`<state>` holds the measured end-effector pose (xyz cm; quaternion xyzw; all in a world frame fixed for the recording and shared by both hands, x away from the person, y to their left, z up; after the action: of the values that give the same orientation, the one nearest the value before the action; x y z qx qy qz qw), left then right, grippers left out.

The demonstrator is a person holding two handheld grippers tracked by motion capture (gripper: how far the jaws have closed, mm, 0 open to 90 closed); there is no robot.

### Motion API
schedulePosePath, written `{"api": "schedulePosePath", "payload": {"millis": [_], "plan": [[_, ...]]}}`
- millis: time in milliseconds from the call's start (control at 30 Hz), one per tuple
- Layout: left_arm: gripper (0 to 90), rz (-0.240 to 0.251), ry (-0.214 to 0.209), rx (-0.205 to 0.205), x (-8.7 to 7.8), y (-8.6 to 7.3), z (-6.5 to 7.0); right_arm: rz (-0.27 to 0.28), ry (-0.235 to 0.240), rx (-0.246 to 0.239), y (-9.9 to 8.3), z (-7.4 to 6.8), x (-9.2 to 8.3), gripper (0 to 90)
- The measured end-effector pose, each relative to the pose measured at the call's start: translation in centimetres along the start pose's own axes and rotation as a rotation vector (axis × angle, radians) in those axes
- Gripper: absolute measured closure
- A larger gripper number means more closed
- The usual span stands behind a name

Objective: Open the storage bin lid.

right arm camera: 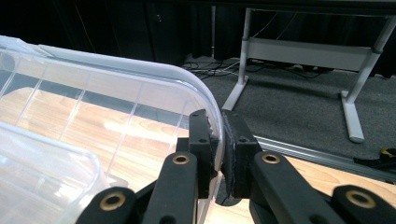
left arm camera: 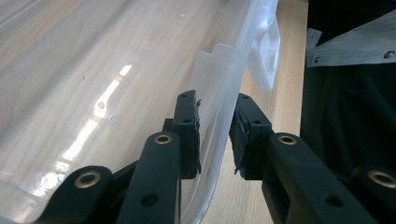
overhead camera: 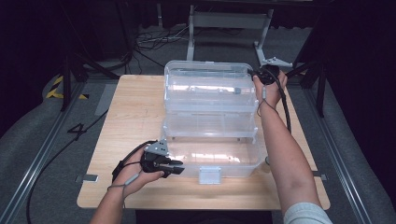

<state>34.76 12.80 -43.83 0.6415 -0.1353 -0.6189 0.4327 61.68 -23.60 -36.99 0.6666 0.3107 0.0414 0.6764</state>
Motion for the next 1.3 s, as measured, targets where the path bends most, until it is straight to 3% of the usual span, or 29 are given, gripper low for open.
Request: {"api": "schedulePosePath", "payload": {"millis": [1300], "plan": [[74.1, 0.005, 0.007, 0.019, 0.0, 0.0, 0.1, -0.029, 0.04, 0.026, -1.4, 1.1, 1.7, 82.4]]}}
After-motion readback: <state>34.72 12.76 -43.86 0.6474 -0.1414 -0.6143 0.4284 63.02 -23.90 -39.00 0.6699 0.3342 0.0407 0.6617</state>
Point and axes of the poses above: each handheld gripper's, and its own axes: x roughly forward along the jaws, y roughly out of its top, z roughly to its right, the point moved 3 cm from there along x, roughly forward along the jaws, and after that the axes turned 6 degrees about y, right-handed, at the moved point
